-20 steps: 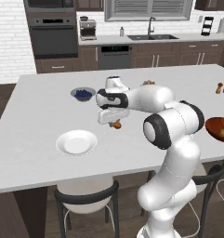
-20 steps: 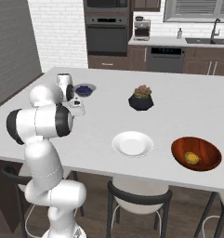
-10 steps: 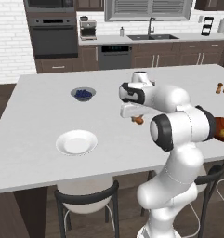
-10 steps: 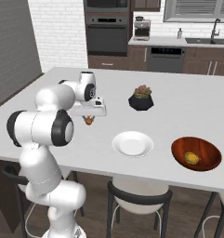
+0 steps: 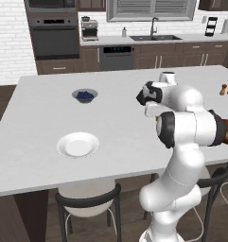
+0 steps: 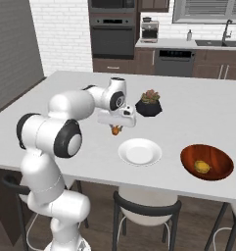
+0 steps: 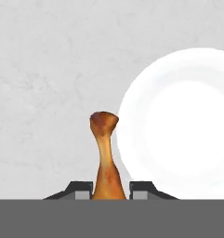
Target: Pick the chicken drumstick and squash from their plates and place them in the bowl. Then put the bowl in the fridge.
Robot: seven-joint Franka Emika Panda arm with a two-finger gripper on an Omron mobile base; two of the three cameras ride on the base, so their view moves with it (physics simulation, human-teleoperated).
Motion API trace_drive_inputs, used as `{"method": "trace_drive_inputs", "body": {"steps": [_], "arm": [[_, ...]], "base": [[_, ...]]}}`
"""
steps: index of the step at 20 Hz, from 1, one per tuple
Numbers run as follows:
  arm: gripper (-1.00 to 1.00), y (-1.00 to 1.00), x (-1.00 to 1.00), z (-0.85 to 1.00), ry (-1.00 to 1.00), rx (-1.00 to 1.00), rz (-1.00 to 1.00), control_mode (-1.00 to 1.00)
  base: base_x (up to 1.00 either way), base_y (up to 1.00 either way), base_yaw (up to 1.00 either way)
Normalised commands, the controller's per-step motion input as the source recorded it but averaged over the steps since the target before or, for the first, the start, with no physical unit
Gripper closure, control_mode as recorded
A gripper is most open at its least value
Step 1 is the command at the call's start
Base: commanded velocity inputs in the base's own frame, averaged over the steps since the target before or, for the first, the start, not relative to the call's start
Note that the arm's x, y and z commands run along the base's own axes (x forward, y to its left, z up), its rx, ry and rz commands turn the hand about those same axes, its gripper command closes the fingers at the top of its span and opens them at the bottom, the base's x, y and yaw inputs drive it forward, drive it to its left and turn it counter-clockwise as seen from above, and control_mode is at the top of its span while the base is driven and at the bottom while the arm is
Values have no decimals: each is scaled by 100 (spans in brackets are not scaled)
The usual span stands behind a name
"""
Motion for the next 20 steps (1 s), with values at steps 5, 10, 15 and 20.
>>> {"method": "trace_drive_inputs", "body": {"steps": [5, 10, 15, 20], "arm": [[100, -100, 0, 0, 0, 0, -19, -100], [100, -100, -8, 0, 0, 0, -17, -100], [100, -100, -19, 0, 0, 0, -16, -100], [100, -100, -24, -18, 0, 0, -14, -100]], "base": [[0, 0, 0], [0, 0, 0], [0, 0, 0], [0, 0, 0]]}}
